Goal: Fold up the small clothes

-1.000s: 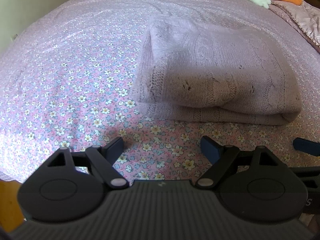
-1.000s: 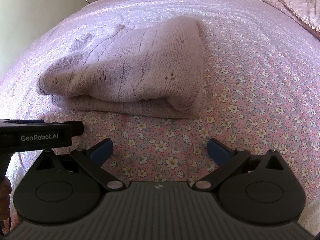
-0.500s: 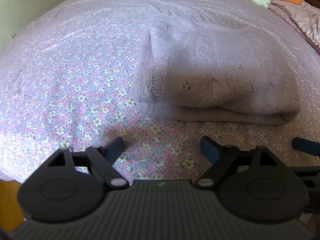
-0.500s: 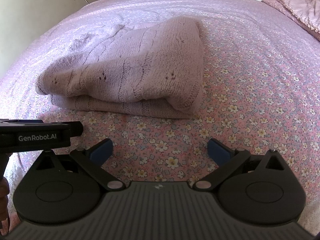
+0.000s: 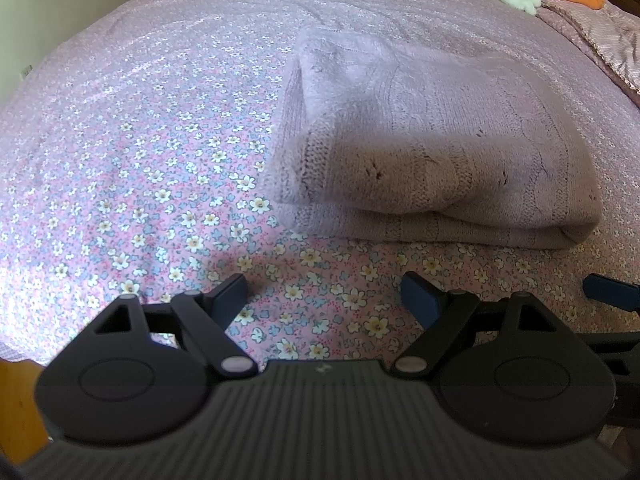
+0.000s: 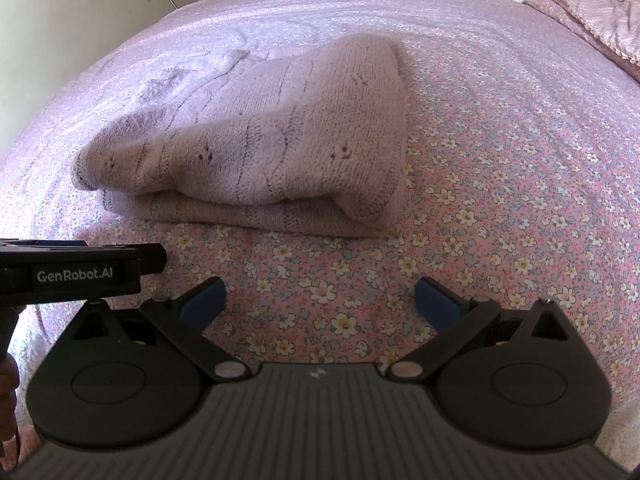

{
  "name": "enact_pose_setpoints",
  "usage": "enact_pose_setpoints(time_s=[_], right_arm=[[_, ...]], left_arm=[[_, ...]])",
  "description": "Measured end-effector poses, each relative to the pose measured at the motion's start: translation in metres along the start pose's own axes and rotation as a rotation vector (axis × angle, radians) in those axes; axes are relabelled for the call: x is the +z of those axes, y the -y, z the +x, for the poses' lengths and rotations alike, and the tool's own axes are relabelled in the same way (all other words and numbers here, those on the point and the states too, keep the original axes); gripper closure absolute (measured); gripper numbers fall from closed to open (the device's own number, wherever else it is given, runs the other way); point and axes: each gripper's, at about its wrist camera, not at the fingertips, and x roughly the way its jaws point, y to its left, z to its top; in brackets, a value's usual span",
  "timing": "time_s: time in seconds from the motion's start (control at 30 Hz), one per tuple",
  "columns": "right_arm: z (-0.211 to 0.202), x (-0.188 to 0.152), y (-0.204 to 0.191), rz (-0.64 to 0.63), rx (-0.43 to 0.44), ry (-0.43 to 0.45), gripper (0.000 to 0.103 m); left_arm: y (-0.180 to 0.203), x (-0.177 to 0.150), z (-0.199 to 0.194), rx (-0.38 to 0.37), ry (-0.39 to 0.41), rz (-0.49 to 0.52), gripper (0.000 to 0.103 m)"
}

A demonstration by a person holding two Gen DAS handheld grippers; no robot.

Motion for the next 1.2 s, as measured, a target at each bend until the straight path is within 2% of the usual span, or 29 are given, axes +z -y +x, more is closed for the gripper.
enact_pose_setpoints(time_s=[1.2], right_arm=[[-0.0006,-0.0011,0.0012,-0.003,0.003,0.003,0.000]], left_arm=[[-0.0002,-0.0010,-0.0016,-0.001,0.000,0.000,0.018]])
